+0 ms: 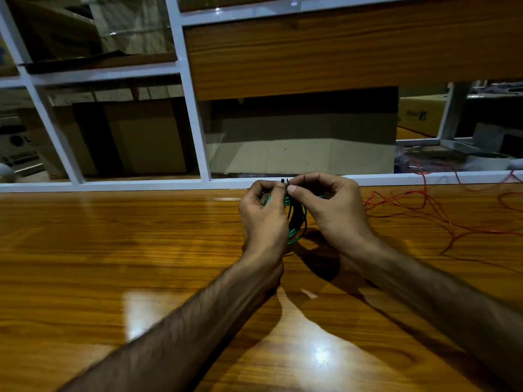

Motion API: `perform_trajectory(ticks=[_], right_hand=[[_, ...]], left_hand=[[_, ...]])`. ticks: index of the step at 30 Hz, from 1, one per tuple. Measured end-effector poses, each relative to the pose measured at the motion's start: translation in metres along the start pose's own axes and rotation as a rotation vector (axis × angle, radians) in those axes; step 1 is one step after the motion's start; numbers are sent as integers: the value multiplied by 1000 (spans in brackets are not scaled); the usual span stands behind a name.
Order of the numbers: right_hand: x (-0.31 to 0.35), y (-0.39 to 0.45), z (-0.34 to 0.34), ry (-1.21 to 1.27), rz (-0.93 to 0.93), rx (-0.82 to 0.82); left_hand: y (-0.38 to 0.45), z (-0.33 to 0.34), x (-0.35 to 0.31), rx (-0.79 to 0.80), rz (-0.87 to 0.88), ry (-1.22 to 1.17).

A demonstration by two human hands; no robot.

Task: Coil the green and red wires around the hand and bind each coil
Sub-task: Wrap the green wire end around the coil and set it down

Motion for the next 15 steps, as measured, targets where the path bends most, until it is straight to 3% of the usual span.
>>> perform_trajectory(ticks=[7,15], right_hand=[[5,-3,0,-155,-59,-26],[6,0,0,-152,-27,6]], left_hand=[[-1,-2,-1,-9,19,9],[-1,-4,-3,-7,43,51]])
Point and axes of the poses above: each hand's wrist, its own y-axis towards the middle knuckle, its own z-axis out of the palm, x = y × z, the point moved 10 cm from there along y, towards the middle knuckle, and after that the axes turned 15 degrees about y, right-handed, at the moved point
